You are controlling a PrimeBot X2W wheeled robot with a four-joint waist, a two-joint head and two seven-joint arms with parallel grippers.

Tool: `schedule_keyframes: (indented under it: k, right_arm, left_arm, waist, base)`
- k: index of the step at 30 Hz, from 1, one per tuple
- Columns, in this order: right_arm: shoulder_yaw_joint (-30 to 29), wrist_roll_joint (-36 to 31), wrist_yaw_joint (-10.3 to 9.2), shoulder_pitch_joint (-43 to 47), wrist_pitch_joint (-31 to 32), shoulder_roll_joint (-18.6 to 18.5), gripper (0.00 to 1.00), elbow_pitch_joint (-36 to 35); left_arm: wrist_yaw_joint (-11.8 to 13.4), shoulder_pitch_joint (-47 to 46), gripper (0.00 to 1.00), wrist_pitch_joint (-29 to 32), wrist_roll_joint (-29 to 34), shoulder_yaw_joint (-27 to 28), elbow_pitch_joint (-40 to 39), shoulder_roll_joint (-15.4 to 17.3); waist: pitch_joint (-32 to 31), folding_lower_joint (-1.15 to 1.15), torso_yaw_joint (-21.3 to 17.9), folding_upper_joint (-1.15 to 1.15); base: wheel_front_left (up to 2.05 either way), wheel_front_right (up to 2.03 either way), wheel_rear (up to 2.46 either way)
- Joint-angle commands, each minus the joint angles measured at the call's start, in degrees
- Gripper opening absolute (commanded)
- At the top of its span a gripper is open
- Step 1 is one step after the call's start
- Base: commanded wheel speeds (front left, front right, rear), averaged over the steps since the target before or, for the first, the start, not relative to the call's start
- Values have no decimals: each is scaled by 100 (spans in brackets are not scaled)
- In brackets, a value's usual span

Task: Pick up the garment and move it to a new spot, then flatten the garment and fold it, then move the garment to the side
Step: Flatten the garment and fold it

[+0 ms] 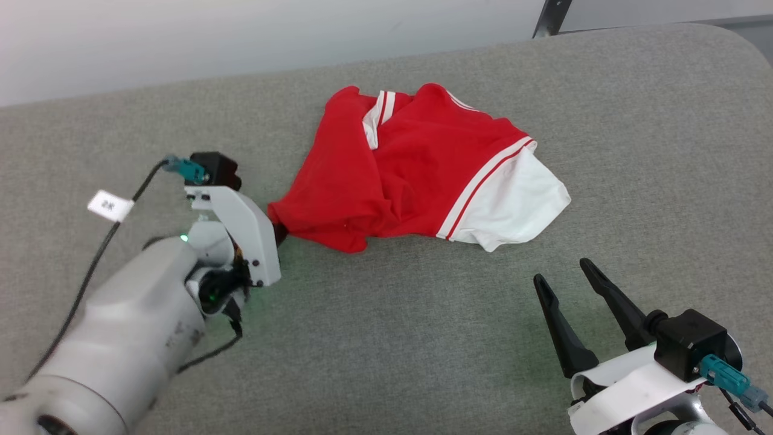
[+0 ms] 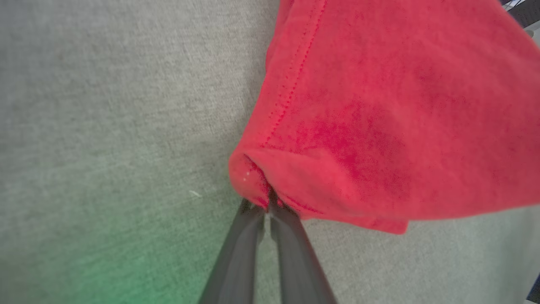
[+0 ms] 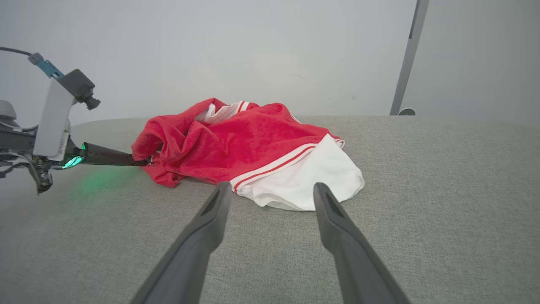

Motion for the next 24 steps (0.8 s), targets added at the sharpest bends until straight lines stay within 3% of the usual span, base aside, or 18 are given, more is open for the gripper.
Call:
schedule_keyframes:
  k: [1, 10, 18, 24]
  right_arm:
    - [-12, -14, -8, 70, 2, 18, 100, -6]
    - [-49, 10, -8, 135, -87, 123, 100, 57]
    - [200, 97, -8, -54, -247, 204, 100, 213]
    - [281, 154, -8, -172, -415, 302, 100, 367]
  left_arm:
    - [-6, -43, 100, 22, 89, -54, 18, 54]
    - [69, -1147, 100, 128, 613, -174, -539, 382]
    - [335, -1993, 100, 680, 1012, -443, -1231, -46]
    - [466, -2164, 100, 1261, 1315, -678, -1022, -360]
  waist:
    - [-6, 0, -23, 0]
    - [-72, 0, -123, 0]
    - [69, 0, -492, 0]
    - [263, 0, -820, 0]
  base:
    - [0, 0, 0]
    - [0, 0, 0]
    - [0, 0, 0]
    - [0, 0, 0]
